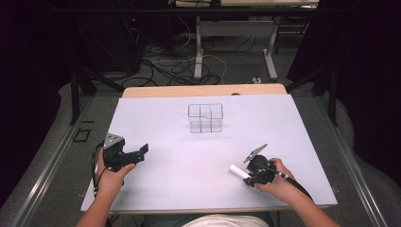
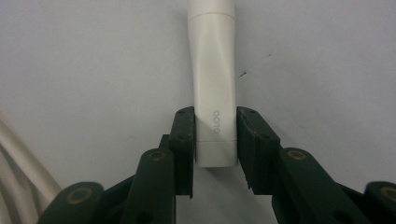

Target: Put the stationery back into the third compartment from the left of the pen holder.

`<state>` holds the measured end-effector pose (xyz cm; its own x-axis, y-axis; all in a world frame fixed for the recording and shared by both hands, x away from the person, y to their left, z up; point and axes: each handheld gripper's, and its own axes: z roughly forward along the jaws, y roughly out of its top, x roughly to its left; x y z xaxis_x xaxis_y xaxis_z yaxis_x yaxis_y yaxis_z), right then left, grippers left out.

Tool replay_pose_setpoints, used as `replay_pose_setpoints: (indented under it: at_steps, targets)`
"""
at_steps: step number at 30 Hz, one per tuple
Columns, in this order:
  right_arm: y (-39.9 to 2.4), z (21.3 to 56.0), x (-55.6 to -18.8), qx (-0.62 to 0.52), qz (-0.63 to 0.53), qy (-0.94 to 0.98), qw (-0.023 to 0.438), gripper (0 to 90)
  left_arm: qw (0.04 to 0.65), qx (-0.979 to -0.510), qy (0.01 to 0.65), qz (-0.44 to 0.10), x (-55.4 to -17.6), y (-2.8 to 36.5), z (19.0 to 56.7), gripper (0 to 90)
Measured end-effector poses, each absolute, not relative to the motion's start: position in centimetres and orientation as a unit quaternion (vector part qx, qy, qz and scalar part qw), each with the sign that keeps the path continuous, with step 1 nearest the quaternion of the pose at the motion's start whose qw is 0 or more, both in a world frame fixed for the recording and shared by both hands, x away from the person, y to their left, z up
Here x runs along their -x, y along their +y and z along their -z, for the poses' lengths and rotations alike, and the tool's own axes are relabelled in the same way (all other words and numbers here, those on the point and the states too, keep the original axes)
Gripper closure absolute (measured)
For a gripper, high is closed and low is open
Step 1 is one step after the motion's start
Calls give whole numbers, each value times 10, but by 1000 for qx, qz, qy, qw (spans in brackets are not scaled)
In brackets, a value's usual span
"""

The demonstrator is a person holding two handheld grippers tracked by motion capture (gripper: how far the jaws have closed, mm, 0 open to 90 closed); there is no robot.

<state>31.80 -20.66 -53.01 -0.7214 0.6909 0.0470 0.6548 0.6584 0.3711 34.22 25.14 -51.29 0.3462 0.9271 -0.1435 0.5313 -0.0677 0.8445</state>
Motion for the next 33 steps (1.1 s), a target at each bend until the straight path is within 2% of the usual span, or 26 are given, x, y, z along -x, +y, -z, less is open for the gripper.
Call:
replay_pose_setpoints:
  at_steps: [28, 33]
  targets:
    - [-208, 529, -322, -370, -191, 908, 34, 715, 446, -690, 525, -223, -341, 251, 513, 48]
    - [-209, 526, -322, -383, -214, 897, 45, 715, 455, -687, 523, -218, -341, 250, 512, 49]
